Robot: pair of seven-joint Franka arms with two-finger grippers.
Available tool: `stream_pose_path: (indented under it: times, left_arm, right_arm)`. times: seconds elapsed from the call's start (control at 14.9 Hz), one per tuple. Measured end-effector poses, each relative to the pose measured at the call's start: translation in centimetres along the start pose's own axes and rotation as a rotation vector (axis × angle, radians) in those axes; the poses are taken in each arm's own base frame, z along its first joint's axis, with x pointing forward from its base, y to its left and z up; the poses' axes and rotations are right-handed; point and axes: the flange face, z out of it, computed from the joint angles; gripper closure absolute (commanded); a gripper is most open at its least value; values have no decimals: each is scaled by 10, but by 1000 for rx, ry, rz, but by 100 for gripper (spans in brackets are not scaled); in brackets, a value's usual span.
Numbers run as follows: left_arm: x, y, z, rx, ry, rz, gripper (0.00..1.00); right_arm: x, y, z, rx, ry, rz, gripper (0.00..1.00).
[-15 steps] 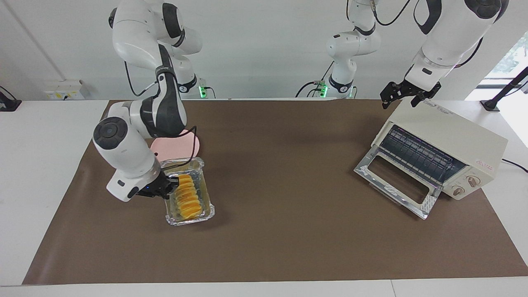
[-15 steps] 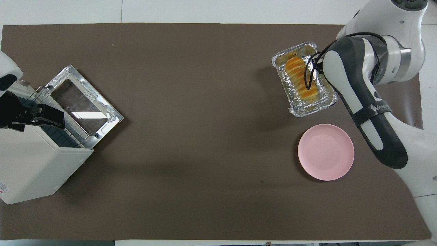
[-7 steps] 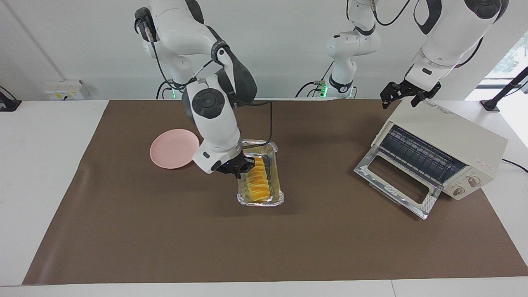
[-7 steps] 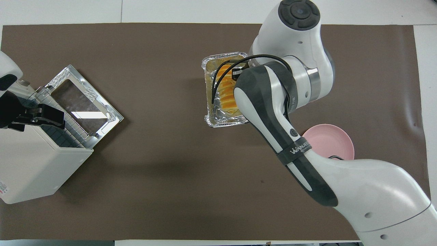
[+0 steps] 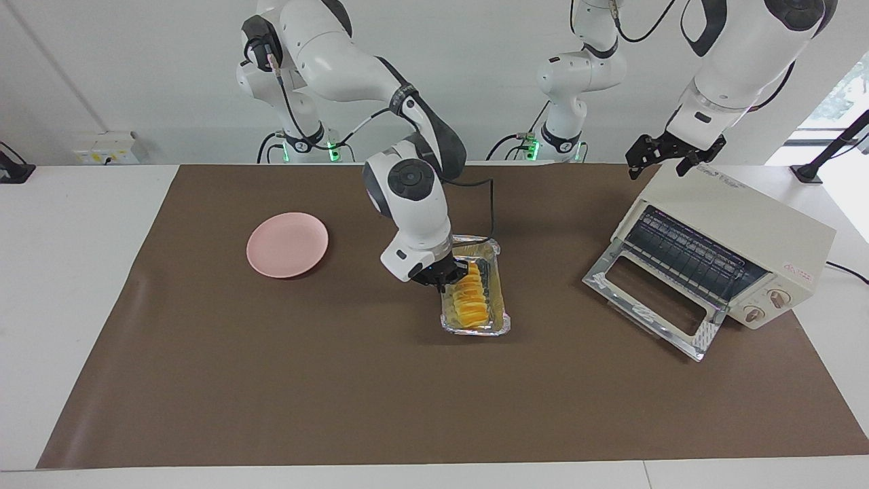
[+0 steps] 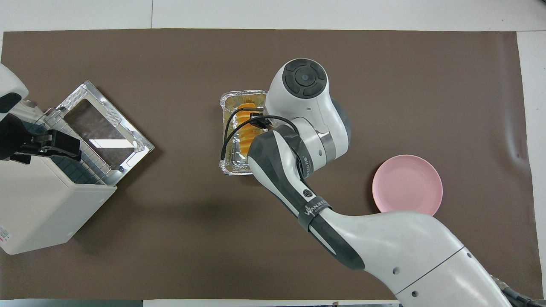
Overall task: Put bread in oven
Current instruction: 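Slide the foil tray toward the oven with the right gripper, then release the tray and withdraw the right gripper while the left gripper rises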
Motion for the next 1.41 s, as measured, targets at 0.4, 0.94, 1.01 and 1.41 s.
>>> stream_pose_path:
  times: [0.4, 0.94, 1.01, 1.41]
  left_arm:
    - [0, 0, 0, 0, 0, 0, 0]
    - [0, 0, 0, 0, -1, 0, 0]
    - [-1, 0, 1, 0, -6, 0, 0]
    - [-2, 3, 1, 2, -16, 7, 0]
  right_arm:
    - [-8, 15, 28, 16, 42, 19, 94]
    - [-17, 13, 14, 12, 32, 77, 0]
    - [-18, 13, 6, 9, 27, 83, 0]
    - [8, 81, -112, 19, 60, 168, 0]
